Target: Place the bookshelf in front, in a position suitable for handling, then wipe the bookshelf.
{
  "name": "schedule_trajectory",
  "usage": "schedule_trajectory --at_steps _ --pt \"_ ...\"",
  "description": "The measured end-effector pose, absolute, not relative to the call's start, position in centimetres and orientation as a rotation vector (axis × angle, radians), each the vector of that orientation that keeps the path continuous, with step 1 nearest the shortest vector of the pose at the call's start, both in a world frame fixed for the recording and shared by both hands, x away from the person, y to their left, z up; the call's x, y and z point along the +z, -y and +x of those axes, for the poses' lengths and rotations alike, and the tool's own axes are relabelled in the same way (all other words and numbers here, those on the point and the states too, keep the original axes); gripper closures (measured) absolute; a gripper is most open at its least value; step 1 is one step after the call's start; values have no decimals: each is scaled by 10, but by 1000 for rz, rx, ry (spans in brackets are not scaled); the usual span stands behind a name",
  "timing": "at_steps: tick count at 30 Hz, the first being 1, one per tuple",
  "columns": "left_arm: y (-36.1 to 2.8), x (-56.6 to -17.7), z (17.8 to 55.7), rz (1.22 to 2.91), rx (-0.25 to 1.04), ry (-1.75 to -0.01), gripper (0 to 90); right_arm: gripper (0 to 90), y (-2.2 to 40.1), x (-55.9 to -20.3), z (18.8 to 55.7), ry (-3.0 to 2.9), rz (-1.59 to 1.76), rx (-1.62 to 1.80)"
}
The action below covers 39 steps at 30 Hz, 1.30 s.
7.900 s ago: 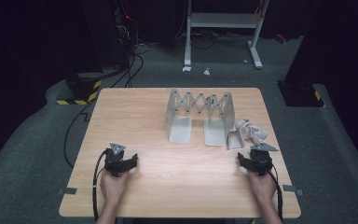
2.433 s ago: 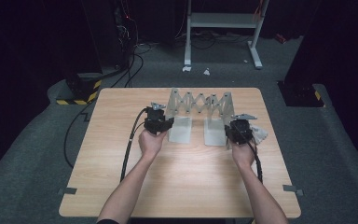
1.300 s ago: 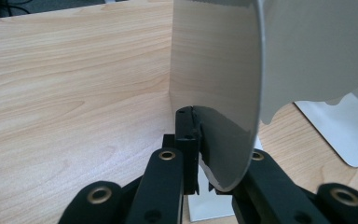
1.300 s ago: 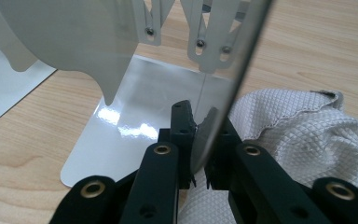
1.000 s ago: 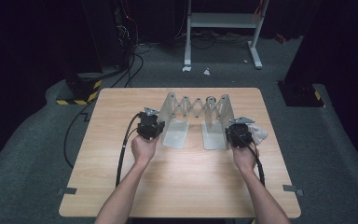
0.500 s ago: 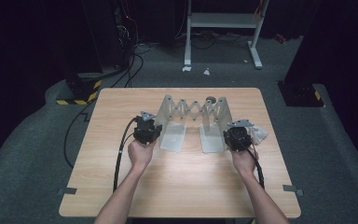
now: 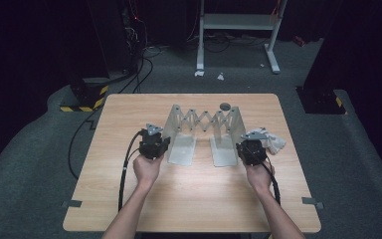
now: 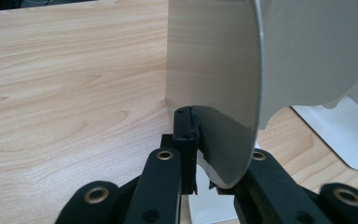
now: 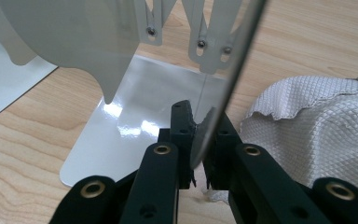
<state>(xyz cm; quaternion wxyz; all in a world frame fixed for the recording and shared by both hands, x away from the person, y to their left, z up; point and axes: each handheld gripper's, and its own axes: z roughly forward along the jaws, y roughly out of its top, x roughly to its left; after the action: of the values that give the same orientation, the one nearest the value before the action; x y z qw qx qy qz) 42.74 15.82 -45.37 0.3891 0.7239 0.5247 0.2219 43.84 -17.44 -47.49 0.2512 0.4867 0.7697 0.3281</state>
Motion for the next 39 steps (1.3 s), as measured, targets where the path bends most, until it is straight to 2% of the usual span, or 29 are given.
schedule_trajectory --at_steps 32,36,37,39 --pt "-161 -454 398 1841 577 -1337 797 805 166 -478 421 -2116 1304 954" --pt "-162 -457 398 1836 560 -1328 767 752 169 -479 421 -2133 1306 994" --pt "-162 -460 398 1843 557 -1327 711 681 170 -481 420 -2135 1309 1015" --pt "-163 -463 398 1844 545 -1325 679 628 171 -482 418 -2131 1310 1015"
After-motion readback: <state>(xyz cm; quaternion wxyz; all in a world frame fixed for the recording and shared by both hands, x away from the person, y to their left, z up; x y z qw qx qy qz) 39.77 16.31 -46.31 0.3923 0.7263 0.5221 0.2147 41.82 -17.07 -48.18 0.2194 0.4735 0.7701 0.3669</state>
